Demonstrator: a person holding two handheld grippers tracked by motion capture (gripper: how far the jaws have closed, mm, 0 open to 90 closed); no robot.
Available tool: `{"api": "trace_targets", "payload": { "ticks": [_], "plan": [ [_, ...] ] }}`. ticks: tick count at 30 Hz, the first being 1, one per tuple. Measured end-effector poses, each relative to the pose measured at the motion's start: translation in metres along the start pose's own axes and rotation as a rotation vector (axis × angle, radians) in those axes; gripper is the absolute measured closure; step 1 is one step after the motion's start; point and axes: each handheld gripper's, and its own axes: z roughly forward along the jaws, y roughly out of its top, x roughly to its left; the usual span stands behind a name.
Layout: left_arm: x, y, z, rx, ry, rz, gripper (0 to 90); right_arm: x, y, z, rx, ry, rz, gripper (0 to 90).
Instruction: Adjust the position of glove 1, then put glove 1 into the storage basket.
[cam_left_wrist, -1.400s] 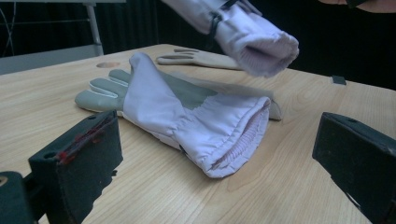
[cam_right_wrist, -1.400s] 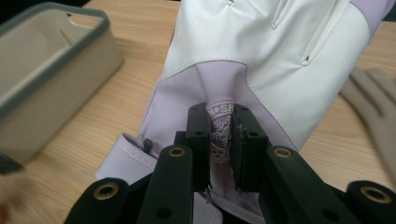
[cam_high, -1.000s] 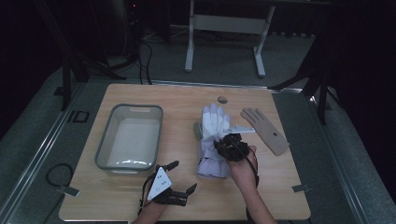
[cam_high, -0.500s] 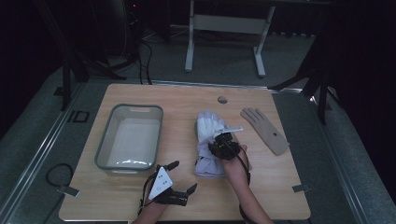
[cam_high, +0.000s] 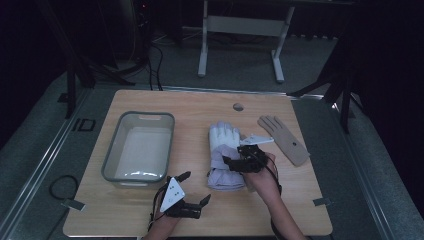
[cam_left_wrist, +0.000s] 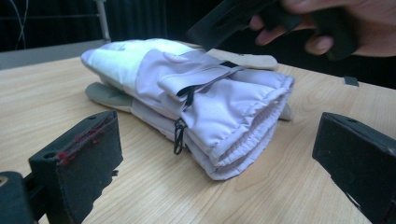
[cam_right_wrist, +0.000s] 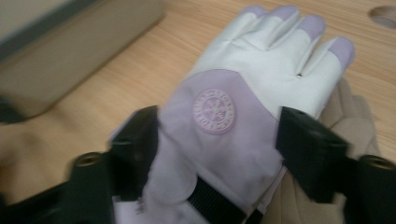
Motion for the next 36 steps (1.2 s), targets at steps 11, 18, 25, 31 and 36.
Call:
{"api": "trace_targets", "payload": {
  "ticks": [11,18,25,31,36],
  "plan": [
    [0.002,0.002,0.003,0.042,0.021,-0.030,1.4,-0.028,-0.026,-0.018,-0.072,0.123,-0.095,15.2],
    [-0.001,0.015,0.007,0.113,0.001,-0.054,1.4,-0.053,-0.045,-0.038,-0.067,0.073,-0.070,16.6],
    [-0.010,0.046,0.017,0.180,-0.023,-0.047,1.3,-0.060,-0.044,-0.047,-0.069,0.085,-0.018,13.6],
    [-0.001,0.074,0.033,0.214,-0.019,-0.082,16.3,-0.057,-0.028,-0.044,-0.107,0.101,0.019,55.4],
    [0.000,0.086,0.045,0.229,0.020,-0.061,35.5,-0.050,-0.022,-0.035,-0.102,0.090,0.028,59.5]
  ]
}}
